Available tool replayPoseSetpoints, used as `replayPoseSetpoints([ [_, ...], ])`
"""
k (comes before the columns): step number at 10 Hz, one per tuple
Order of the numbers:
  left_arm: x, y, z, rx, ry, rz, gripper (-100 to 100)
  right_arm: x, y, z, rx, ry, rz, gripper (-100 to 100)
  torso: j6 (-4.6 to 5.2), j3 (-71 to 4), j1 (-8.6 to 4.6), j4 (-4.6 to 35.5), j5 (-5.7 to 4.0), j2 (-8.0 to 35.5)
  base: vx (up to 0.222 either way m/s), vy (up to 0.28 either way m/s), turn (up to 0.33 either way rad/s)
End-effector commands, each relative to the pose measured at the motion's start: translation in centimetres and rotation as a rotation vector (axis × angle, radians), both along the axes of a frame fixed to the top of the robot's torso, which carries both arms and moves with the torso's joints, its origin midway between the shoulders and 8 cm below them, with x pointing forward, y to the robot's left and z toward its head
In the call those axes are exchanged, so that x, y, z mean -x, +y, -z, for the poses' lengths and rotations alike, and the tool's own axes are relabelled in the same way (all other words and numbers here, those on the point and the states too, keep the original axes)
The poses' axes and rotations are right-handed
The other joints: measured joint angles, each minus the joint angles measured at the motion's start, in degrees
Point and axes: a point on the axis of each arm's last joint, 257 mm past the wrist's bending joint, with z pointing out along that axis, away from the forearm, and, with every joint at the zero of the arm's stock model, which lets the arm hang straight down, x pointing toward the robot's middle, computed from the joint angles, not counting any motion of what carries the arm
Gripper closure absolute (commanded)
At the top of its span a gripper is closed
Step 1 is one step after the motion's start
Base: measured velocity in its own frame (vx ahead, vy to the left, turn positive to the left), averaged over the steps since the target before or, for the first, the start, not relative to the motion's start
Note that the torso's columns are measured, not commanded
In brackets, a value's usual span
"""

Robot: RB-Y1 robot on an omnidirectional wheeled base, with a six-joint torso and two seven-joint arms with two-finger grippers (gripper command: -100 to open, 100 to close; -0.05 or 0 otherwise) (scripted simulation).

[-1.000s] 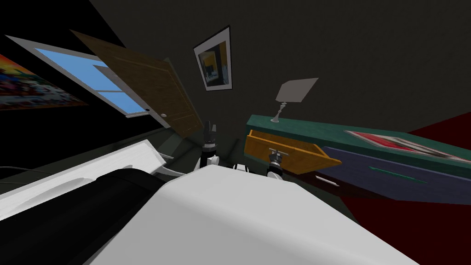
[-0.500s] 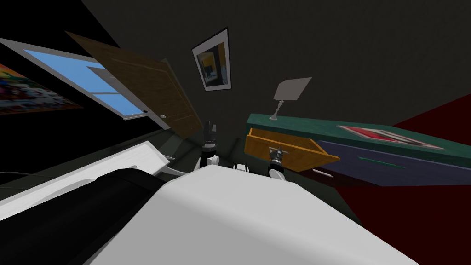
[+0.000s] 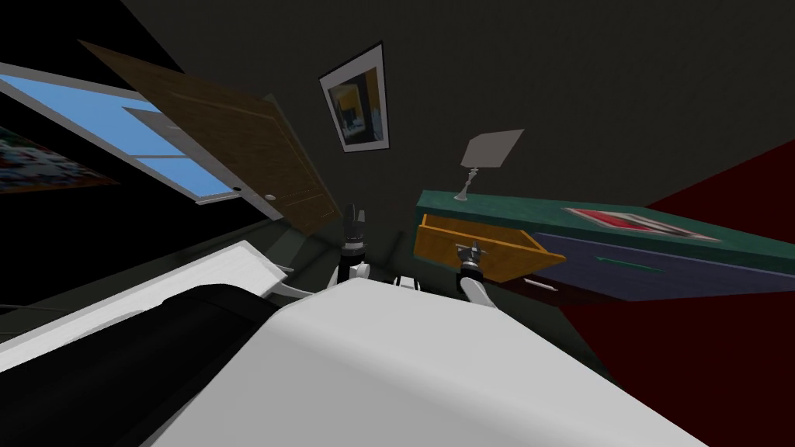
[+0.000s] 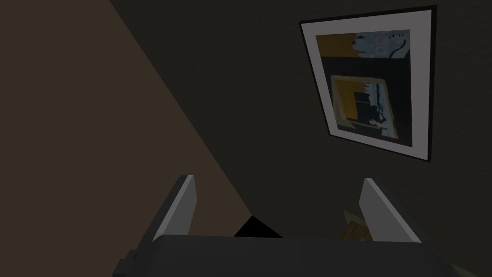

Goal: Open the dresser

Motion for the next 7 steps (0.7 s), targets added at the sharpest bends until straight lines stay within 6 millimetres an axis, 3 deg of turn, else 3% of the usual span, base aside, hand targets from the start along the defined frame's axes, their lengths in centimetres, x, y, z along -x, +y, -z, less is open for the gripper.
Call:
replayPoseSetpoints([
  [1,0.00,0.00,0.00,0.000,0.000,0.000,0,-0.51,-0.25,-0.37,0.001,0.005,-0.010,-100,0.01,0.06,0.10,0.13,0.10,0.11,-0.017,0.024,-0.018],
  [2,0.00,0.00,0.00,0.000,0.000,0.000,0,-0.53,-0.31,-0.25,0.002,0.011,-0.012,0,-0.04,0.06,0.06,0.08,0.05,0.08,0.000,0.000,0.000],
  [7,0.00,0.00,0.00,0.000,0.000,0.000,0,-0.33,-0.31,0.25,0.001,0.022,-0.012,0,-0.02,-0.05,-0.02,-0.08,-0.05,-0.11,0.000,0.000,0.000],
])
